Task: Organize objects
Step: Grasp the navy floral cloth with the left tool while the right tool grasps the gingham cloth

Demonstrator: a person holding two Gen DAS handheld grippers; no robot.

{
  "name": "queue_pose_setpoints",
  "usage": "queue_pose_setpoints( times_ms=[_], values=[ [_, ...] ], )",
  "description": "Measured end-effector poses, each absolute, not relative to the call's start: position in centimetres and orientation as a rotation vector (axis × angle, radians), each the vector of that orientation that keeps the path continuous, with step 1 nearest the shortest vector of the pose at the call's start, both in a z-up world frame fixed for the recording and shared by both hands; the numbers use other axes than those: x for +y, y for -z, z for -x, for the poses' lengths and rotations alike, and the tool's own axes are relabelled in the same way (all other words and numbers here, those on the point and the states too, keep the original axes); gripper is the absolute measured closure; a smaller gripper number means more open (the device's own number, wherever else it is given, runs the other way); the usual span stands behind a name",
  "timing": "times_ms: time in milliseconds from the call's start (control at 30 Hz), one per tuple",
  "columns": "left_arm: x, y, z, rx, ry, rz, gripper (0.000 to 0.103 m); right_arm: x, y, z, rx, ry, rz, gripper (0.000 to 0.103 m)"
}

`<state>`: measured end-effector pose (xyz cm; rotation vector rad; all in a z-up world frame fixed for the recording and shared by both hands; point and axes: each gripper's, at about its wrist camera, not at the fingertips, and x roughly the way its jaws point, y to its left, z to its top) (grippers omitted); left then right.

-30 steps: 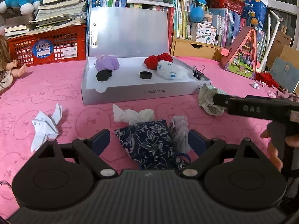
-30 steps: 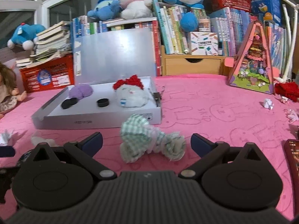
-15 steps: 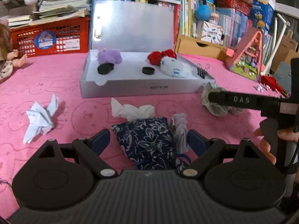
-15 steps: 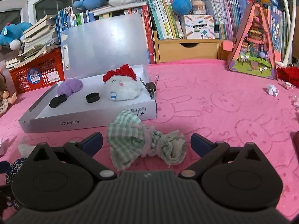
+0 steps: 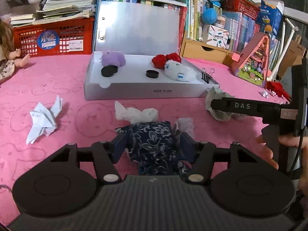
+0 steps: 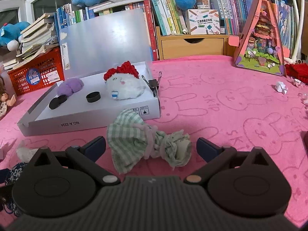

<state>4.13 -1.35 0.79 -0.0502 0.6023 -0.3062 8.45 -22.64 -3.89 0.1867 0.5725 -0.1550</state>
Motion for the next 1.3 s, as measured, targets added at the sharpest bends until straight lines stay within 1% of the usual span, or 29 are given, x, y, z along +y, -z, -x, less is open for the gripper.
queue_pose_setpoints(
  times_ms=[267,433,600,667,700,833,900,1067,1167,1300],
  values=[
    [-2.4,0.1,-4.6,0.608,0.252,-0.003,0.036,-22.7,4.1,-8.8,0.596,0.163,-0.187,0.000],
    [-2.3,0.4,-5.0,0.630,0.242,0.001,0.029,-22.6,4.3,-9.1,0.619,0.169,-0.181,0.000],
    [-2.3,0.4,-5.1,0.634,0.239,0.005,0.029,-22.6,4.5,-9.2,0.630,0.172,-0.177,0.000],
    [-2.2,0.3,-5.1,0.636,0.239,0.010,0.031,-22.5,4.5,-9.3,0.633,0.174,-0.172,0.000],
    [-2.1,0.3,-5.0,0.637,0.239,0.017,0.034,-22.4,4.4,-9.3,0.633,0.174,-0.170,0.000],
    [-1.8,0.0,-4.9,0.638,0.242,0.044,0.042,-22.3,4.2,-9.3,0.626,0.175,-0.169,0.000],
    [-1.6,-0.2,-4.8,0.638,0.247,0.049,0.043,-22.2,4.0,-9.2,0.622,0.166,-0.173,0.004],
    [-1.5,-1.1,-4.2,0.612,0.258,0.046,0.045,-22.0,3.6,-9.1,0.625,0.180,-0.166,0.026],
    [-1.5,-1.7,-3.9,0.594,0.262,0.041,0.045,-22.1,3.3,-8.9,0.616,0.189,-0.172,0.033],
    [-1.5,-2.2,-4.1,0.591,0.268,0.031,0.045,-22.2,2.8,-8.5,0.597,0.183,-0.173,0.037]
  ],
)
